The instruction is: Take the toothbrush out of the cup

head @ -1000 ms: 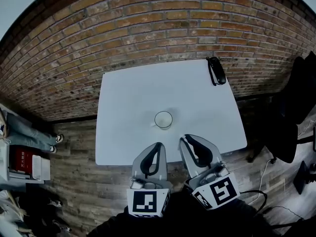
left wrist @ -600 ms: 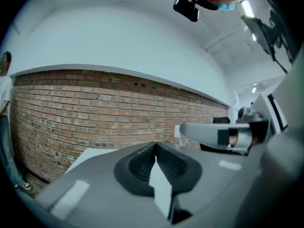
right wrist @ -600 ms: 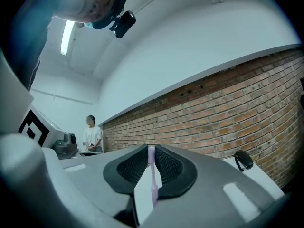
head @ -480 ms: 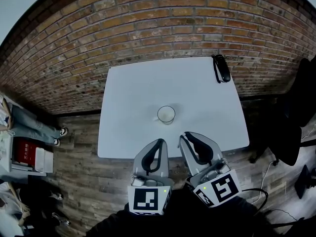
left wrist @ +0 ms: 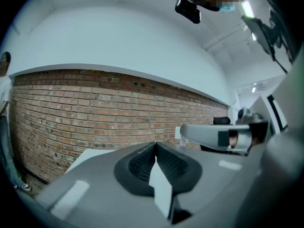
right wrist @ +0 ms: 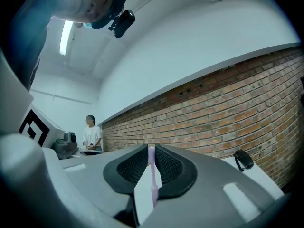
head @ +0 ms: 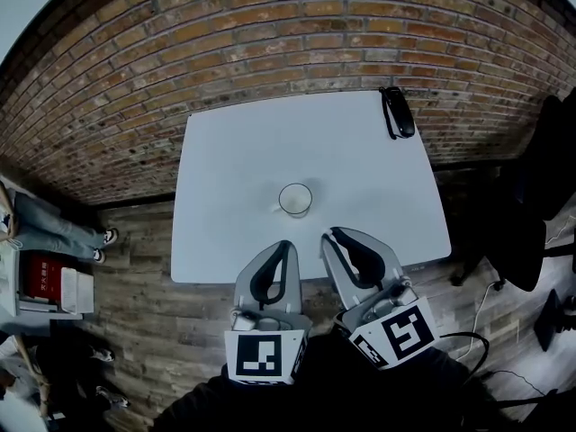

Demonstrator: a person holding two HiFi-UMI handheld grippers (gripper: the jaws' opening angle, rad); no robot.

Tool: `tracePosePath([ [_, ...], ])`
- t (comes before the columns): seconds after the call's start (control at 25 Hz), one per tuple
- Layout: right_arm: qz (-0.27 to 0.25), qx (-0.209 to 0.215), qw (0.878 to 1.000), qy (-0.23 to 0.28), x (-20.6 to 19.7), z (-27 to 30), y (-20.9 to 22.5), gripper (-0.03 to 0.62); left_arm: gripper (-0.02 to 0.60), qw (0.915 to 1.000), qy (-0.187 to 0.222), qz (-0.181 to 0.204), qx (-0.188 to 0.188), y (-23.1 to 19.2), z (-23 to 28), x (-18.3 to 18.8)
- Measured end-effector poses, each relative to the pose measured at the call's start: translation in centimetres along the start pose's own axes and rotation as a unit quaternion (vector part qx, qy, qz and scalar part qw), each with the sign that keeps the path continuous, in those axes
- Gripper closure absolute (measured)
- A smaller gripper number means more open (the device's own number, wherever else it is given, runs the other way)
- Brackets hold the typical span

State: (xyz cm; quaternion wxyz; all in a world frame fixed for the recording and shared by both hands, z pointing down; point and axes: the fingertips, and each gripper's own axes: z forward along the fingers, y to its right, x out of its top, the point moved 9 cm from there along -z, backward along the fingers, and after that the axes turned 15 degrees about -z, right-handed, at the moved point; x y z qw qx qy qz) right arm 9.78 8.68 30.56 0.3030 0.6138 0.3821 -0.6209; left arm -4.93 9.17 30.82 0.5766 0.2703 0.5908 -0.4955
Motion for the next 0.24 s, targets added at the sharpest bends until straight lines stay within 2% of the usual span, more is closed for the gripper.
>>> tracePosePath([
  [0.24,-0.001,-0.003,1.000,0.000,-0.31,0.41,0.57,0.545,0.574,1.0000,-0.004,-0.004,-0.003,-0.07,0.86,-0.16],
])
